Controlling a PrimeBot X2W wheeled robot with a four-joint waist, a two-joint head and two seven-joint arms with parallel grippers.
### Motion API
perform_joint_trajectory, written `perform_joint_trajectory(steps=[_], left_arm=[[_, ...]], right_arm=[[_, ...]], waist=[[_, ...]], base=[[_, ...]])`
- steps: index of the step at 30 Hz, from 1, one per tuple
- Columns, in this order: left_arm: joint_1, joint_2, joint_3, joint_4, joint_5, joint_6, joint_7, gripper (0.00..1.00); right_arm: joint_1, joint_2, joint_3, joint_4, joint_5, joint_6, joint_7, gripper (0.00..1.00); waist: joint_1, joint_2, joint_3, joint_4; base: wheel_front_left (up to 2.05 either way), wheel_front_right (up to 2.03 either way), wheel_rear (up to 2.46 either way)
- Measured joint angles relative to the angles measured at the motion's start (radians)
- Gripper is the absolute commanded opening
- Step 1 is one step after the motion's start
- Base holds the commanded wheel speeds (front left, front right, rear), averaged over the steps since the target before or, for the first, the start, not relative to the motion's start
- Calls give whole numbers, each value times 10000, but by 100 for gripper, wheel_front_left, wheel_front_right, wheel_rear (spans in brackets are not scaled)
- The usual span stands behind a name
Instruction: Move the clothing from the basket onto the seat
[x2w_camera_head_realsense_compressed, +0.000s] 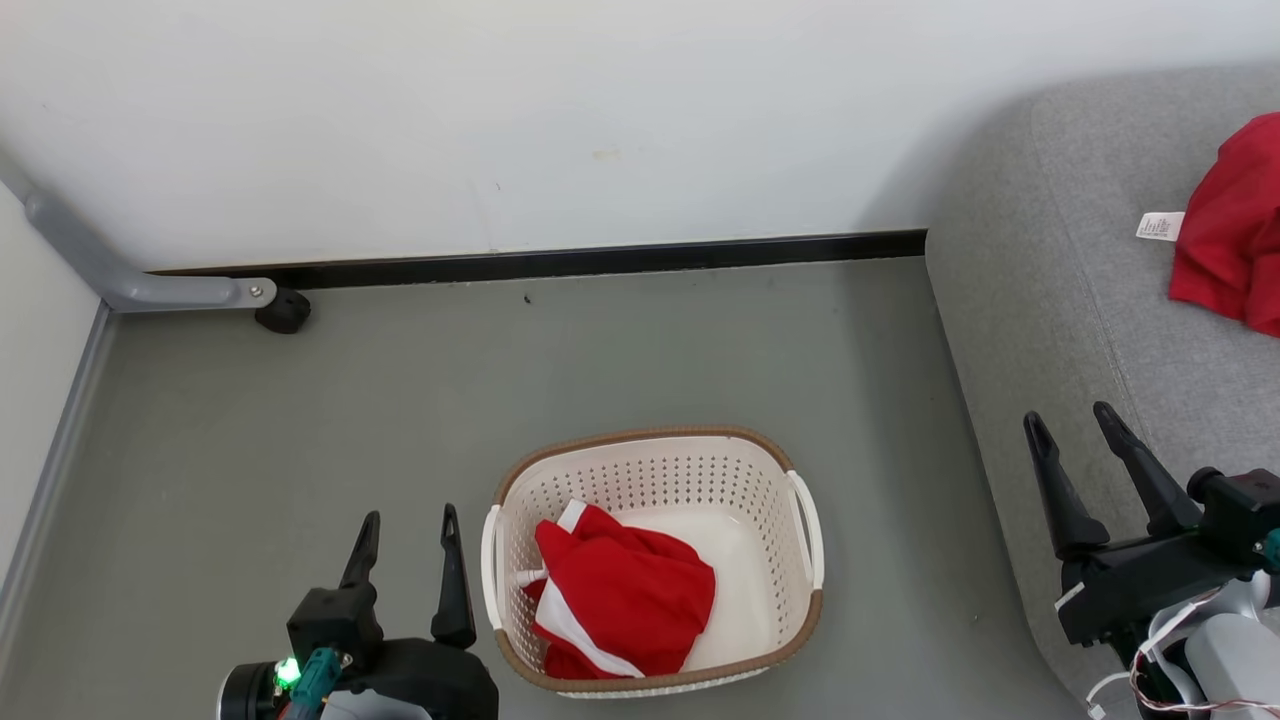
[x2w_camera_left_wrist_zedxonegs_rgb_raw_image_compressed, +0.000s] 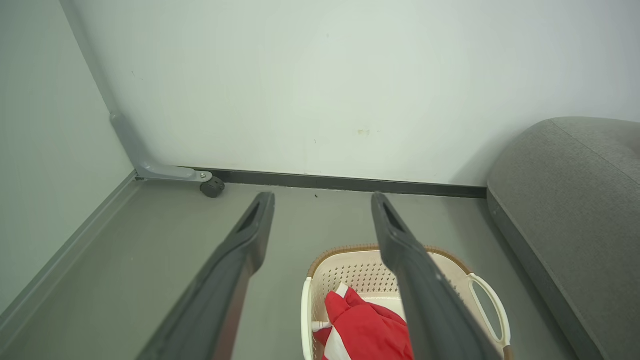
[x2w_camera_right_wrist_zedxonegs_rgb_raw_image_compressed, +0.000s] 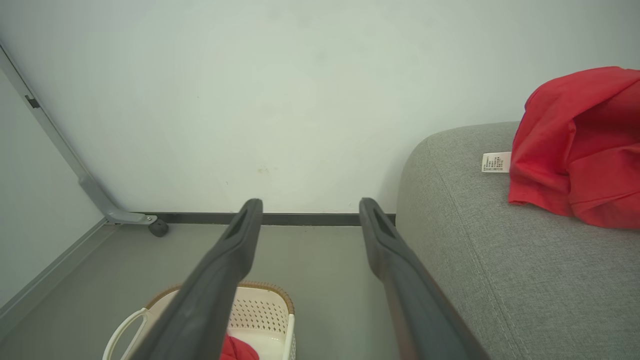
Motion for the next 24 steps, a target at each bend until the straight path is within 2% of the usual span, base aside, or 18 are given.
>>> perform_joint_trajectory(steps=[14,24], left_arm=[[324,6,-224,-347,58,0,0,100],[337,17,-1083,-640,-121,0,0,100]], right_arm=[[163,136,-219,-276,-176,0,-2,100],[58,82,-420,-817,-380,2,-2,100]], waist=[[0,0,-4,-3],[0,0,569,-46]], base=[[0,0,0],[0,0,0]])
